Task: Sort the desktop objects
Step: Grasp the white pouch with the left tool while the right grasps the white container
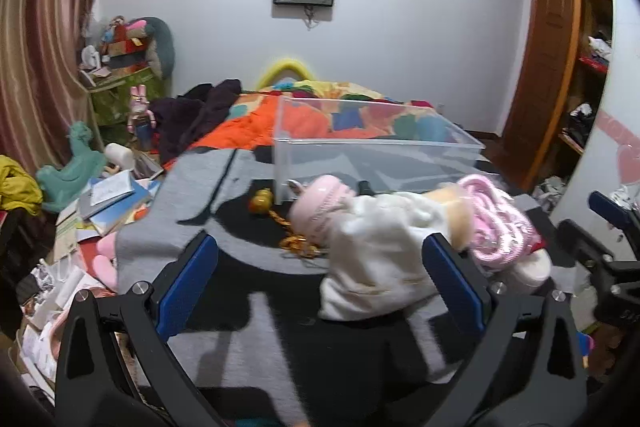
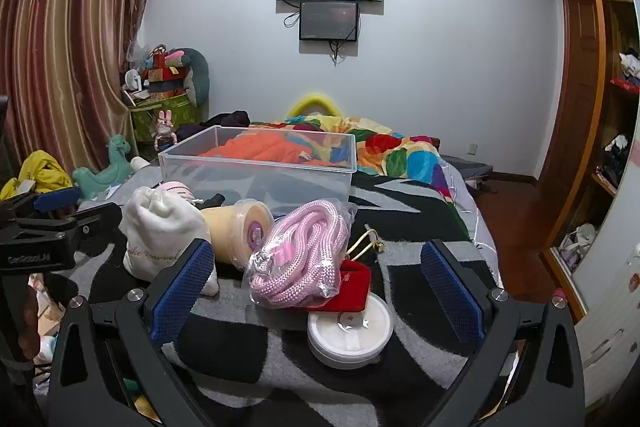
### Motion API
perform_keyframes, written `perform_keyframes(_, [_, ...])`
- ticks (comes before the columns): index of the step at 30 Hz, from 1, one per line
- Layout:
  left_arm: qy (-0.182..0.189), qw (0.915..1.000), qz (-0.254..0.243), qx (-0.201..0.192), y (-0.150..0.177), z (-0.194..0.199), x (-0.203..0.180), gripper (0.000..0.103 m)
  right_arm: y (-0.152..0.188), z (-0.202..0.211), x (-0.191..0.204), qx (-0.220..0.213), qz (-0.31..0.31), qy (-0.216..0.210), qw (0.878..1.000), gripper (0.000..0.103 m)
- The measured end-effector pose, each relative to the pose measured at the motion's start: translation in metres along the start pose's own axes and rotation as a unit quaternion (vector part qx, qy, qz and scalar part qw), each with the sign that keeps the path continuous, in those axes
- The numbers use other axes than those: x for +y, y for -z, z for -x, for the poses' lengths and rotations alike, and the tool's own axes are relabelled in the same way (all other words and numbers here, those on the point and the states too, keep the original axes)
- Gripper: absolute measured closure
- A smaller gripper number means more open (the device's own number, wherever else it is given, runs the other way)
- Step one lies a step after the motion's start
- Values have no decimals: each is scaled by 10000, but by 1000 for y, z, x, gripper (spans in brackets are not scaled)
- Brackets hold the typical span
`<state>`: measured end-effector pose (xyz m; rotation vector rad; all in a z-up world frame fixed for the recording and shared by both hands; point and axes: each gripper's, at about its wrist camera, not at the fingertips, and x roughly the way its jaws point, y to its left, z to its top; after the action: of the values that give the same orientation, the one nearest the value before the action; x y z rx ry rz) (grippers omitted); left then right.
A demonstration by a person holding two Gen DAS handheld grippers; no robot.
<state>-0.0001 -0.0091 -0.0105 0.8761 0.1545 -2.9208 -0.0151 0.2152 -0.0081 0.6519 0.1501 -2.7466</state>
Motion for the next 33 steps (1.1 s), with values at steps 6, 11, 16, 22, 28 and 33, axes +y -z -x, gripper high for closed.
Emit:
perform_keyframes(6, [407,9989,121,196,3,-11,0,0,5,-4,-11,83,26,60,9999,0])
perform_keyframes(11, [443,9984,-129,324,7,-24,-24,0,19,-12,-26,364,-87,127,9992,0])
perform_keyframes(16, [558,9953,-203,768,15,-50,-43,0,37,-21,-42,730,-292,92,9969,0])
perform_keyframes(22, [481,9926,-31,1119,22,-74,-47,0,49,-36,-49,945,-389,-41,9948,0])
perform_keyframes(28, [423,9928,46,1119,21,-85,-50,0,60,-58,-52,1275,-667,-387,9888,1])
perform_keyframes(33, [325,9929,2,1141,24,-97,-55,0,61,-65,-52,1319,-813,-546,9864,17])
